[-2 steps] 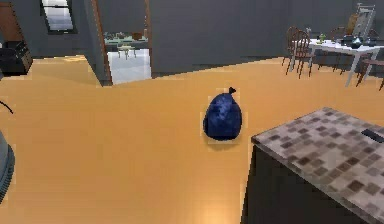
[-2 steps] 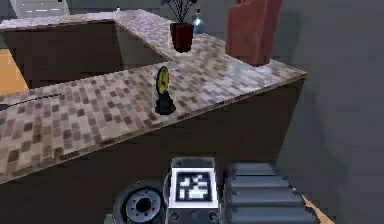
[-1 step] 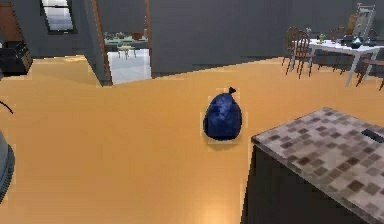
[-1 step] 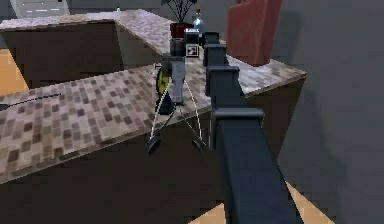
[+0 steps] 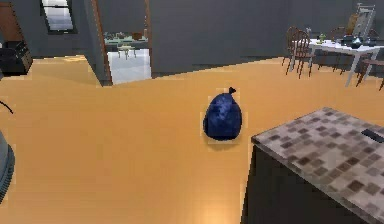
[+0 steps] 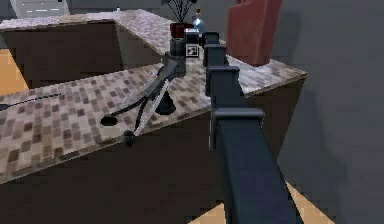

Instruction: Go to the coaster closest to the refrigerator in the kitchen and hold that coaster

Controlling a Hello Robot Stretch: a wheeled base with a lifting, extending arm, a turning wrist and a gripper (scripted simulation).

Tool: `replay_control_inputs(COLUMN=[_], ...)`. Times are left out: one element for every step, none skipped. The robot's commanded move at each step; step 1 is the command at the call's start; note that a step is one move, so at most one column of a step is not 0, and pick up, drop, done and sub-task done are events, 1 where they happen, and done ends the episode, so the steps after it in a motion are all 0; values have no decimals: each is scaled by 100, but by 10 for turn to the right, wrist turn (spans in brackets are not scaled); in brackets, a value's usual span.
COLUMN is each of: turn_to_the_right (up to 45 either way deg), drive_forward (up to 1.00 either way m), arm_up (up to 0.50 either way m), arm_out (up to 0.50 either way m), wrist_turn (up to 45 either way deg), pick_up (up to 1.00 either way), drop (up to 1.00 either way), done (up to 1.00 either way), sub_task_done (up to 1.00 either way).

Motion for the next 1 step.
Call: replay_control_inputs(turn_to_the_right=[0], drive_forward=[0], arm_up=[0], arm_out=[0], wrist_turn=[450], pick_up=[0], drop=[0], done=[0], sub_task_done=[0])
